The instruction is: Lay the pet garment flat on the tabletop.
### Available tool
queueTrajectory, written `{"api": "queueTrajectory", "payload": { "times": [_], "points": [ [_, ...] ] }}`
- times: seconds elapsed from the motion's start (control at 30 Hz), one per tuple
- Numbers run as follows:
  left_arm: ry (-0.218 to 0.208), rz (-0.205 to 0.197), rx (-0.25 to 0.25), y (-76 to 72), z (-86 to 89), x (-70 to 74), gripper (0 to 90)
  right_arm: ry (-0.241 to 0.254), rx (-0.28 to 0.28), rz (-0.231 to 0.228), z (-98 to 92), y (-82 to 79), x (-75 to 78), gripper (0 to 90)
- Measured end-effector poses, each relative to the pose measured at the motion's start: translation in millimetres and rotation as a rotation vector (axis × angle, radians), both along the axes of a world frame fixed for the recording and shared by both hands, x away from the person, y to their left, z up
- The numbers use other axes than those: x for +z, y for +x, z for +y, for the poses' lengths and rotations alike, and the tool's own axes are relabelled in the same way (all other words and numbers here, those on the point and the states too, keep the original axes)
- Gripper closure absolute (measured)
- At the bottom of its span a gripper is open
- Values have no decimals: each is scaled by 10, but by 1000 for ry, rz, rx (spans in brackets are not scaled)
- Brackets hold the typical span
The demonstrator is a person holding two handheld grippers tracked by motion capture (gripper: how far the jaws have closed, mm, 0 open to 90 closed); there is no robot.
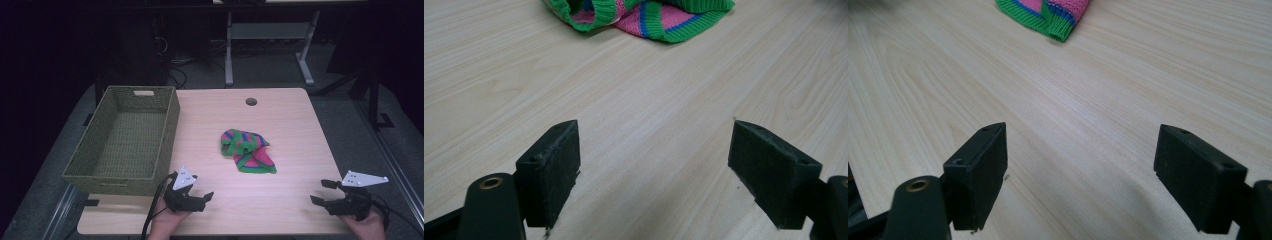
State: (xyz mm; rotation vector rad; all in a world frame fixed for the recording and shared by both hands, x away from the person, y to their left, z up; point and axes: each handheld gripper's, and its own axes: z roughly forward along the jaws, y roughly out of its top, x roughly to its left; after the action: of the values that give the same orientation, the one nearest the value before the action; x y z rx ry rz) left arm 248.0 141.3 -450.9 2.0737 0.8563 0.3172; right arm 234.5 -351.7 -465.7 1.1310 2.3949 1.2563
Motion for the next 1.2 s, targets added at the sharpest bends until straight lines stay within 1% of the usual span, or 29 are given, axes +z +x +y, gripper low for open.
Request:
{"api": "queueTrajectory", "payload": {
  "times": [0.03,0.1,0.4,0.47,0.5,0.53,0.57,0.7,0.87,1.0,1.1,1.2],
  "points": [
    [-3,5,-1,4,0,-1,204,4,3,5,2,2,-2,210],
    [4,8,-5,9,3,4,199,-6,8,8,12,7,-11,210],
    [0,0,-9,-7,-4,7,196,-9,19,4,58,6,-1,210],
    [8,1,-14,-6,0,7,196,-11,22,0,73,0,6,210],
    [16,-7,-23,-15,5,17,196,-14,23,-4,89,-6,17,210],
    [16,-7,-23,-15,5,17,196,-14,23,-4,89,-6,17,210],
    [10,-10,-24,-24,10,23,196,-24,24,-10,102,-5,25,211],
    [13,-9,-24,-31,11,27,196,-20,18,-8,105,-7,31,212],
    [17,-8,-27,-29,5,25,196,-27,27,-3,131,6,17,211],
    [18,-17,-28,-34,-5,26,196,-29,29,-5,160,11,22,211],
    [15,-13,-22,-19,5,21,196,-34,33,-3,186,32,24,211],
    [17,-12,-21,-17,8,22,196,-38,39,-10,195,40,30,211]
  ]
}}
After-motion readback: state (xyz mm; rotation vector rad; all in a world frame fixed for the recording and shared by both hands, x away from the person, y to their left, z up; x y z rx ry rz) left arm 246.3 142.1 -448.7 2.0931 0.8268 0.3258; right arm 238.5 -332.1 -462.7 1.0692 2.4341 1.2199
